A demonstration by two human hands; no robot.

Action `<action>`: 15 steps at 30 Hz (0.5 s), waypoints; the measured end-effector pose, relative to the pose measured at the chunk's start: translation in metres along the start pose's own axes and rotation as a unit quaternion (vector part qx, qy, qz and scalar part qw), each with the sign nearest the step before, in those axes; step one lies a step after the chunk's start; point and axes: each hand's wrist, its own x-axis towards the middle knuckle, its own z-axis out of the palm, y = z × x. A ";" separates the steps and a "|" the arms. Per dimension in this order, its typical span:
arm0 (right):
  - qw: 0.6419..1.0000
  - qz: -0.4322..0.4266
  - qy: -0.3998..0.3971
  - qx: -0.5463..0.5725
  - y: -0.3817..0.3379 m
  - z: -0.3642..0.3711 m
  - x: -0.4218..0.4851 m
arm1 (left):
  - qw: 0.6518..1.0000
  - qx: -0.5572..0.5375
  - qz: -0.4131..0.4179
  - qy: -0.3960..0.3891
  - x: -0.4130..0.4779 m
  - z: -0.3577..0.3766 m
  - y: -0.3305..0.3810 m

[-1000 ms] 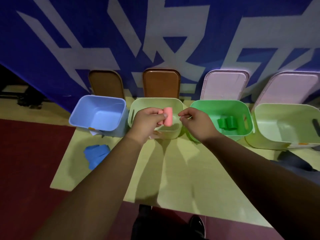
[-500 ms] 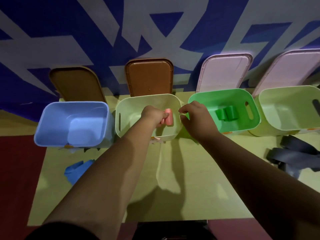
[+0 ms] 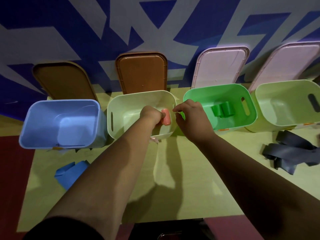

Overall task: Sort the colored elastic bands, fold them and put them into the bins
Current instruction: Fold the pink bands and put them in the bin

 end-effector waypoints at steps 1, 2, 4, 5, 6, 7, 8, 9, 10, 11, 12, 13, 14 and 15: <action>1.000 -0.001 0.001 0.002 0.001 0.000 0.000 | 1.000 0.029 0.009 0.001 -0.001 -0.001 0.001; 1.000 -0.002 0.003 0.005 0.002 0.001 -0.001 | 0.998 0.053 0.020 -0.002 0.000 -0.001 0.003; 1.000 -0.004 0.005 0.006 0.003 0.001 -0.001 | 0.997 0.062 0.044 -0.012 -0.003 -0.003 0.006; 1.000 -0.003 0.004 0.003 0.002 0.002 -0.001 | 0.996 0.072 0.052 -0.008 -0.006 -0.004 0.007; 1.000 -0.001 0.004 0.000 0.002 0.002 -0.001 | 0.994 0.096 0.054 0.002 -0.011 -0.006 0.010; 1.000 -0.001 0.005 -0.003 0.001 0.002 -0.001 | 0.992 0.110 0.054 0.012 -0.016 -0.008 0.010; 1.000 -0.001 0.008 -0.005 0.002 0.003 -0.001 | 0.992 0.115 0.056 0.015 -0.021 -0.009 0.012; 1.000 -0.001 0.009 -0.006 0.002 0.003 -0.001 | 0.992 0.112 0.061 0.016 -0.024 -0.009 0.013; 1.000 -0.002 0.011 -0.007 0.002 0.003 -0.001 | 0.991 0.115 0.069 0.017 -0.027 -0.011 0.014; 1.000 -0.004 0.013 -0.007 0.002 0.003 -0.001 | 0.990 0.118 0.079 0.022 -0.032 -0.015 0.015; 1.000 -0.005 0.016 -0.005 0.002 0.003 -0.002 | 0.989 0.118 0.088 0.025 -0.037 -0.019 0.016; 1.000 -0.005 0.020 -0.003 0.001 0.002 -0.003 | 0.989 0.110 0.095 0.026 -0.041 -0.024 0.016; 1.000 -0.006 0.024 -0.001 0.000 0.001 -0.004 | 0.990 0.095 0.102 0.027 -0.046 -0.028 0.017; 1.000 -0.007 0.028 0.002 -0.001 0.001 -0.006 | 0.990 0.079 0.110 0.030 -0.052 -0.033 0.017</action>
